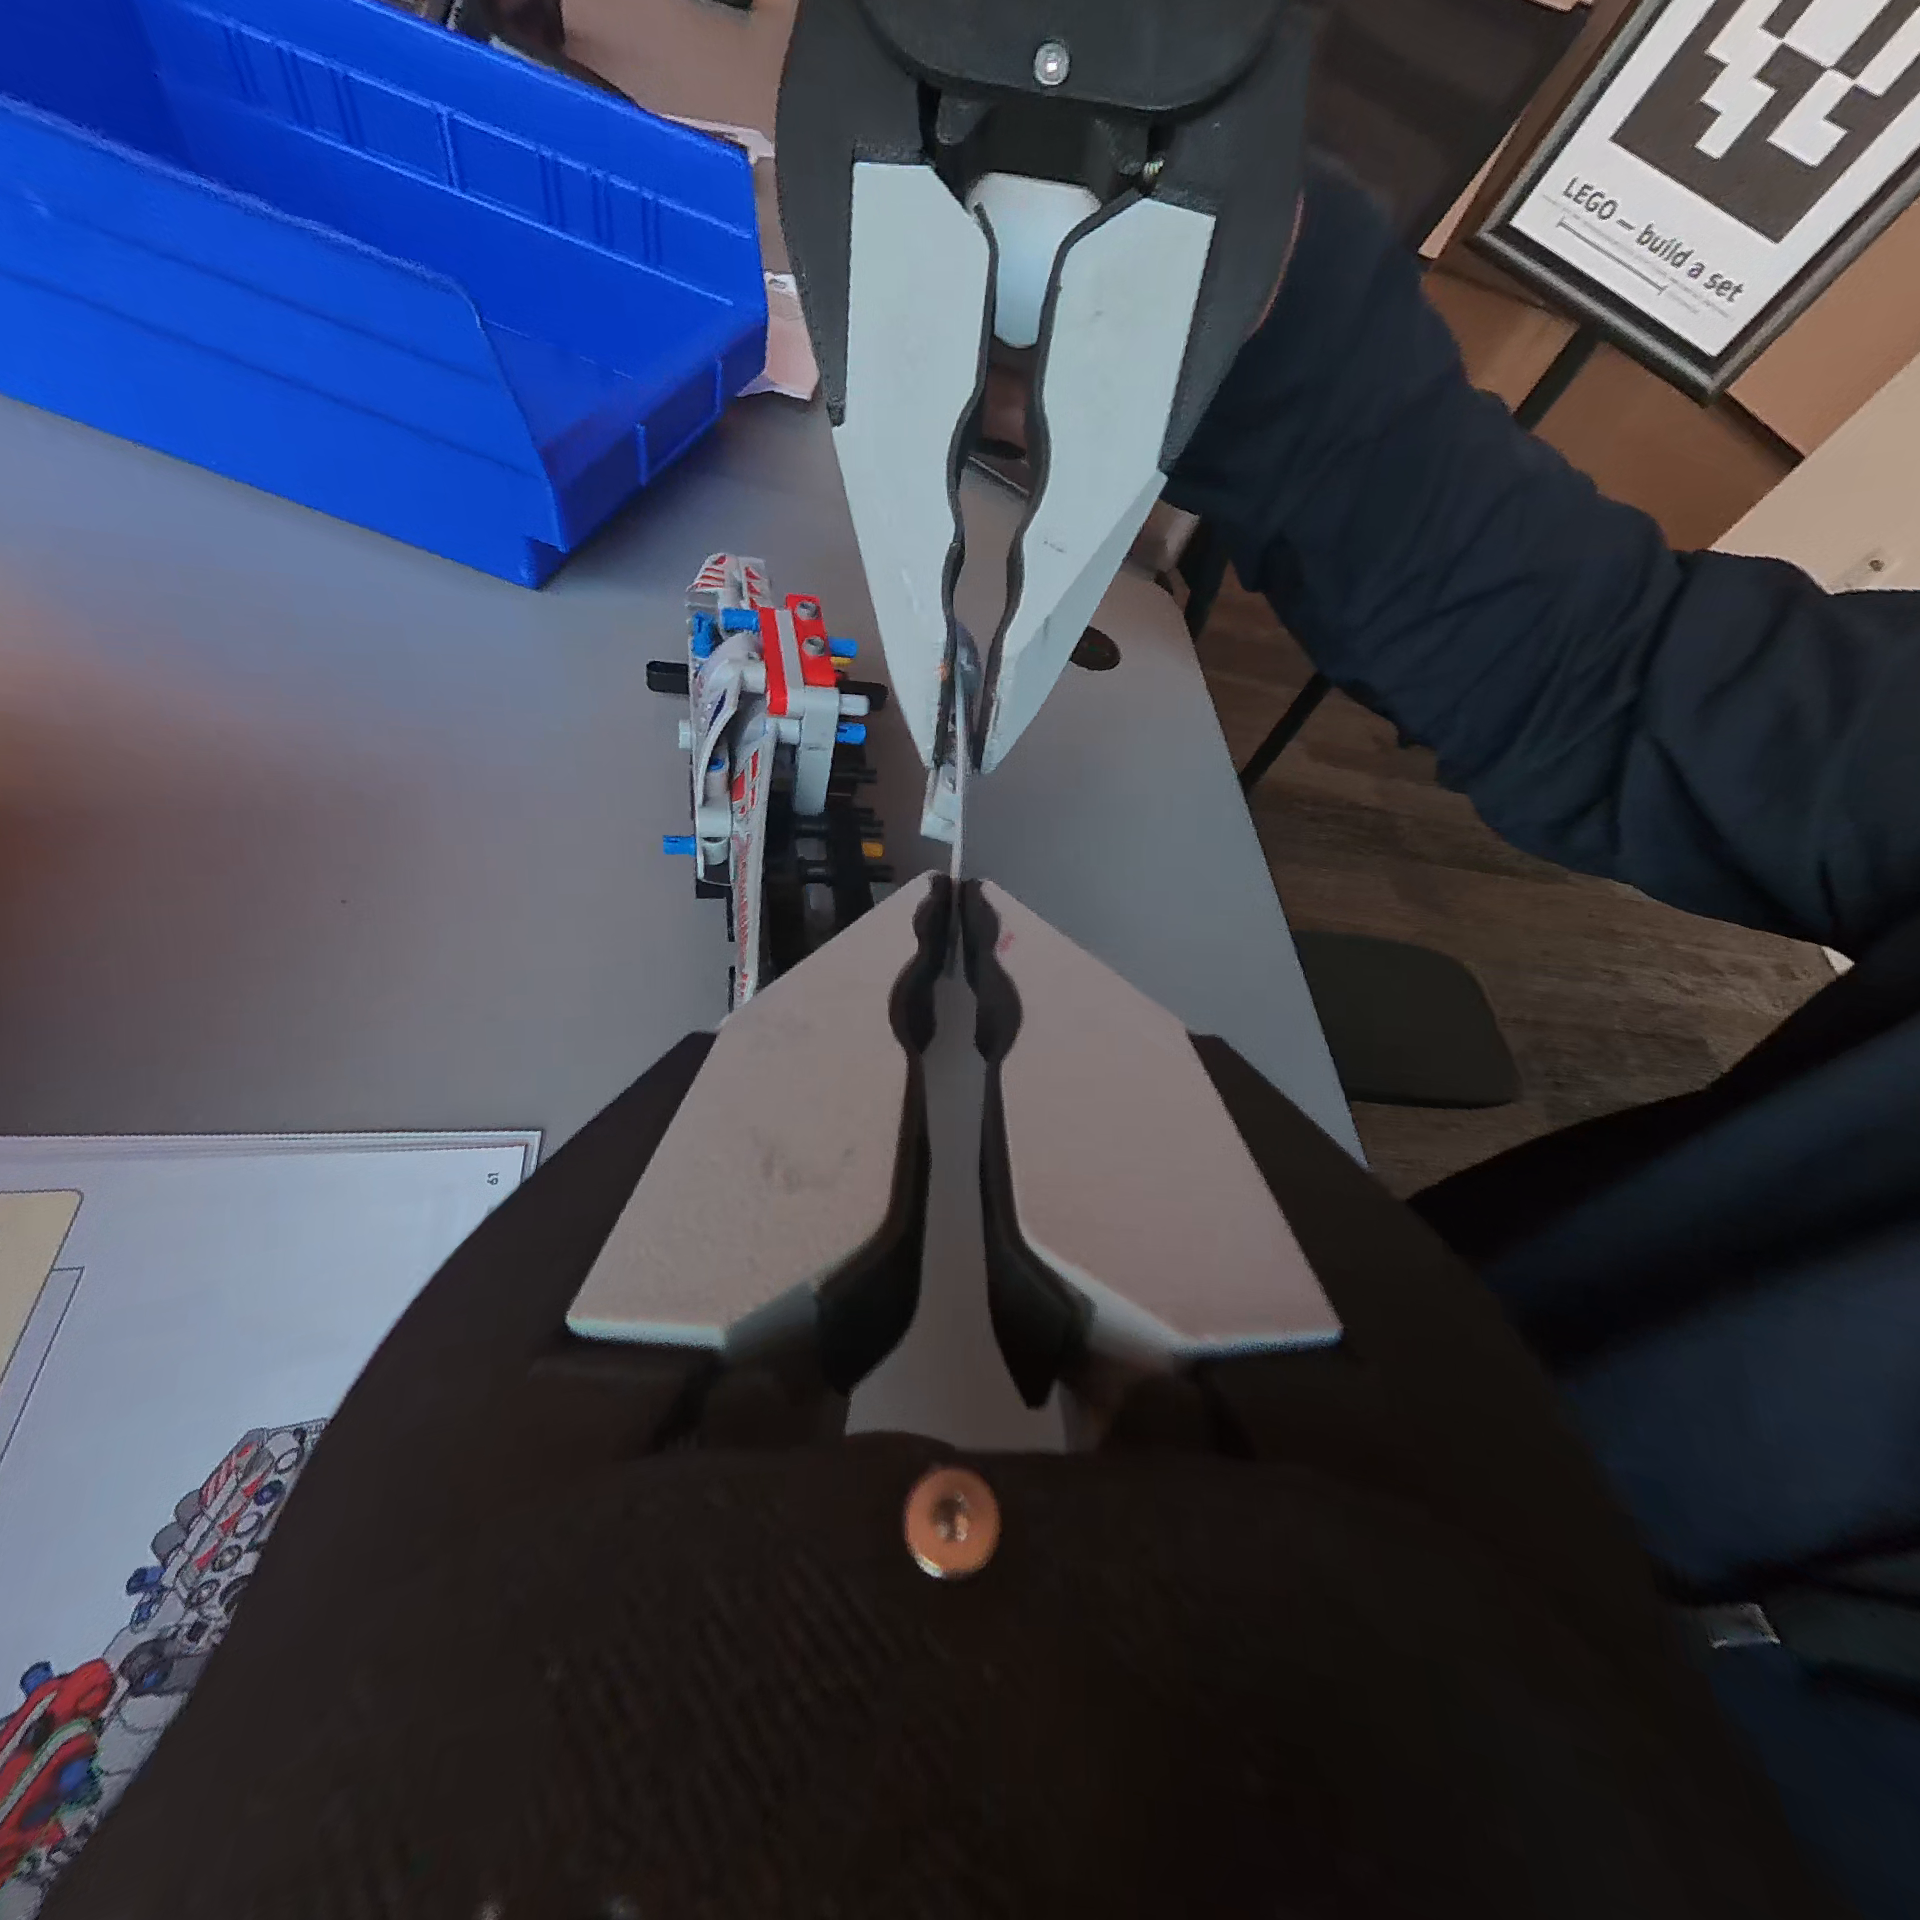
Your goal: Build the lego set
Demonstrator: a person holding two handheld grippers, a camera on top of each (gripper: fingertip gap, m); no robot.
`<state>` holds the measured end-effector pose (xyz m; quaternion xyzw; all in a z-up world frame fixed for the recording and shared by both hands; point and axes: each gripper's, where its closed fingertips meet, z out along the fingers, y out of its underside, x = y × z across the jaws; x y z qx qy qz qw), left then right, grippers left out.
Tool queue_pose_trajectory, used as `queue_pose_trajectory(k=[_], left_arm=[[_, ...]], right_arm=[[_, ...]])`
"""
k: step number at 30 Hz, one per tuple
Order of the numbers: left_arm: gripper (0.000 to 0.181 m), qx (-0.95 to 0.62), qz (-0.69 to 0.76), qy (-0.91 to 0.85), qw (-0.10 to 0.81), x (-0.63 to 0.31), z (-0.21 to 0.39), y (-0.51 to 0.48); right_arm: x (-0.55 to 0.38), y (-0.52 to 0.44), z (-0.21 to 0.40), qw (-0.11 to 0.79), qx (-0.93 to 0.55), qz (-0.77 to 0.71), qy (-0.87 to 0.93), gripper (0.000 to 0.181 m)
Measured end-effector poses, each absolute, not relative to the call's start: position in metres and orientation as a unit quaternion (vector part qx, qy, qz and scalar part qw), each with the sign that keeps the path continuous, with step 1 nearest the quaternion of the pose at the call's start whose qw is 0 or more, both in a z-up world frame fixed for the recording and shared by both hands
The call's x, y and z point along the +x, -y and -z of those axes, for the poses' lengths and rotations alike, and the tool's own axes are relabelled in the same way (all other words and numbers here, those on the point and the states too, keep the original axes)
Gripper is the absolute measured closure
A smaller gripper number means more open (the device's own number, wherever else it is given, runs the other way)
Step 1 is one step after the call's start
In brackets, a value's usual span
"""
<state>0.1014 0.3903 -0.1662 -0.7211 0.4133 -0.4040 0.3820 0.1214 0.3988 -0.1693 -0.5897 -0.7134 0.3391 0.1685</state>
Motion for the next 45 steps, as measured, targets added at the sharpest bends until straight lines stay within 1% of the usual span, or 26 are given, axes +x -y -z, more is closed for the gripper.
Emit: queue_pose_trajectory(k=[5, 10, 16, 18, 21, 28, 37, 42, 45], left_arm=[[0.181, -0.731, 0.455, -0.365, 0.354, 0.103, 0.164, -0.391], [0.181, -0.725, 0.465, -0.363, 0.355, 0.102, 0.163, -0.393], [0.181, -0.723, 0.447, -0.373, 0.373, 0.105, 0.169, -0.393], [0.181, -0.716, 0.457, -0.370, 0.376, 0.107, 0.167, -0.392], [0.181, -0.712, 0.458, -0.369, 0.383, 0.109, 0.169, -0.392], [0.181, -0.722, 0.408, -0.381, 0.409, 0.114, 0.187, -0.396], [0.181, -0.715, 0.350, -0.387, 0.466, 0.111, 0.183, -0.394], [0.181, -0.718, 0.367, -0.355, 0.473, 0.106, 0.182, -0.391], [0.181, -0.718, 0.371, -0.347, 0.477, 0.106, 0.180, -0.392]], right_arm=[[0.125, -0.405, 0.167, 0.184, -0.598, -0.337, 0.704, 0.173], [0.132, -0.410, 0.161, 0.226, -0.593, -0.333, 0.697, 0.178], [0.136, -0.416, 0.168, 0.233, -0.604, -0.315, 0.694, 0.172], [0.139, -0.421, 0.166, 0.244, -0.612, -0.307, 0.687, 0.165], [0.144, -0.420, 0.164, 0.250, -0.610, -0.314, 0.684, 0.172], [0.157, -0.427, 0.185, 0.256, -0.621, -0.245, 0.699, 0.181], [0.146, -0.425, 0.178, 0.293, -0.606, -0.237, 0.700, 0.181], [0.145, -0.427, 0.177, 0.309, -0.602, -0.224, 0.701, 0.181], [0.146, -0.429, 0.177, 0.313, -0.607, -0.226, 0.695, 0.176]])
